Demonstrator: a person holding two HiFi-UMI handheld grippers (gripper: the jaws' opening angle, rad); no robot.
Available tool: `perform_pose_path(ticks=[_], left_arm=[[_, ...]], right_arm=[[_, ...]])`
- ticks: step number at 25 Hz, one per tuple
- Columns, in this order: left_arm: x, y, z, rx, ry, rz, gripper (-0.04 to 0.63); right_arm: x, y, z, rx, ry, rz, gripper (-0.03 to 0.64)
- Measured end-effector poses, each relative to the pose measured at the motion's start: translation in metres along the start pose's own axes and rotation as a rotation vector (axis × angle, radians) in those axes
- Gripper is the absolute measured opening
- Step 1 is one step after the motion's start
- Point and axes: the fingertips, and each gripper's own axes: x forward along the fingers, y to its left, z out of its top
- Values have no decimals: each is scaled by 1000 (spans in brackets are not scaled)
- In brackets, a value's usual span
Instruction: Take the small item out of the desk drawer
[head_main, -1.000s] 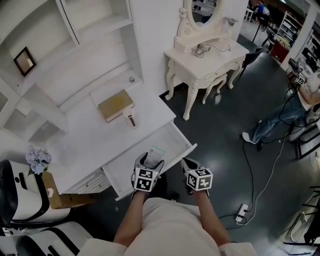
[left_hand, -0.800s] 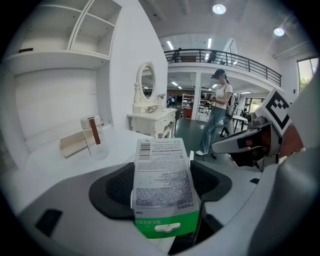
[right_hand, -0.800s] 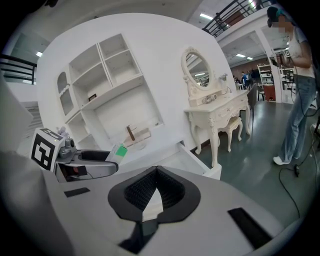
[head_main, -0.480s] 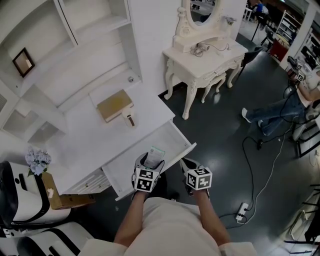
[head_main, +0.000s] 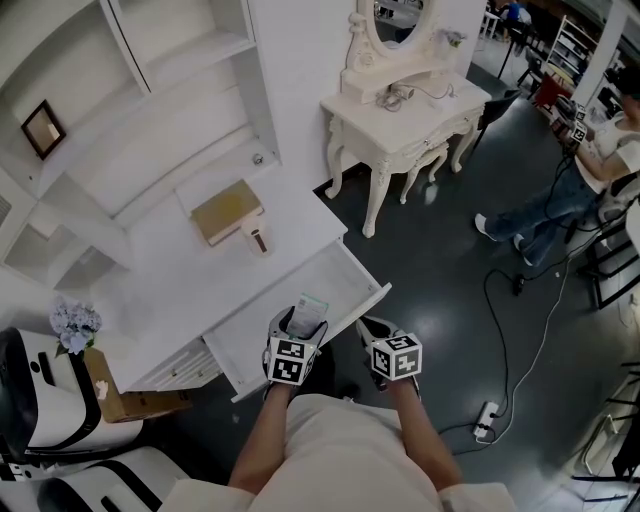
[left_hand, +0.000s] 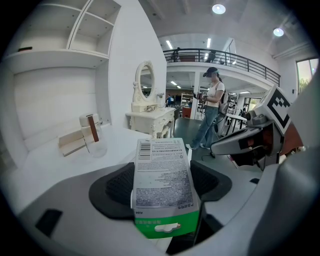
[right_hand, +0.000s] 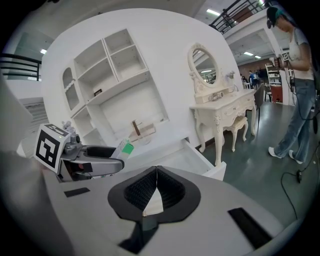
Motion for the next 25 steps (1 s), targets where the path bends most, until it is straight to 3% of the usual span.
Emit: perform_pose_path(ticks=[25], left_arm=[[-3,5,-5,-15,-5,5,362]], right_arm=[[7,14,-4,-62,36,31,26]])
